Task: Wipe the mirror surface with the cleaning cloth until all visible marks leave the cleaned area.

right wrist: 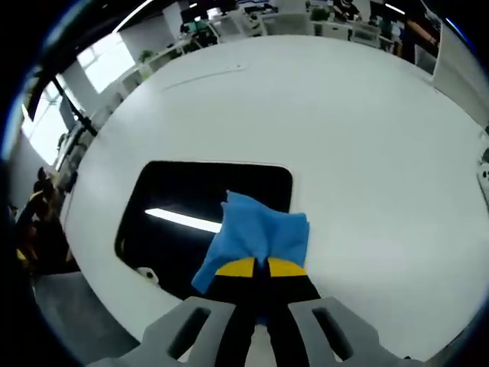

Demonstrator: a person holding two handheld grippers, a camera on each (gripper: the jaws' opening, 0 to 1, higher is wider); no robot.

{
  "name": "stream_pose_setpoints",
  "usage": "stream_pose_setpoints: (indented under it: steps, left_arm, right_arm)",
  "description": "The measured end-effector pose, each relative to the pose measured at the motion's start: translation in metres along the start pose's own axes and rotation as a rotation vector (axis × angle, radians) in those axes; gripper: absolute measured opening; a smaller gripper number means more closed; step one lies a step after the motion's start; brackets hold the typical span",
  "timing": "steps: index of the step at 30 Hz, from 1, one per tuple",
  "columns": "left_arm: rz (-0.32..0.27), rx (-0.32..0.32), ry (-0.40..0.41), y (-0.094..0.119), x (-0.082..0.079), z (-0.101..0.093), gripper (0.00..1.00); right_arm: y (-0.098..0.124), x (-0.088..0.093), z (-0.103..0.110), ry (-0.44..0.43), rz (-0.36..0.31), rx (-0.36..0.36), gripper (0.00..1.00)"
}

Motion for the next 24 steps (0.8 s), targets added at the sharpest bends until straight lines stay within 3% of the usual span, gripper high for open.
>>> stream_pose_setpoints:
  steps: [24]
  left_arm:
    - [-0.036,-0.005,0.018,0.011,0.001,0.005,0.99]
  right_arm:
    - [0.015,0.028,0.006,-0.055,0.029,-0.007,0.00]
Point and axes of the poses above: the point that each gripper's makers call its tool centre point, and the gripper's own axes: y roughly backward along the fingers, z roughly to its left, x roughly out of its underside, the point moved 6 cm from there along y, roughly backward along the fingers
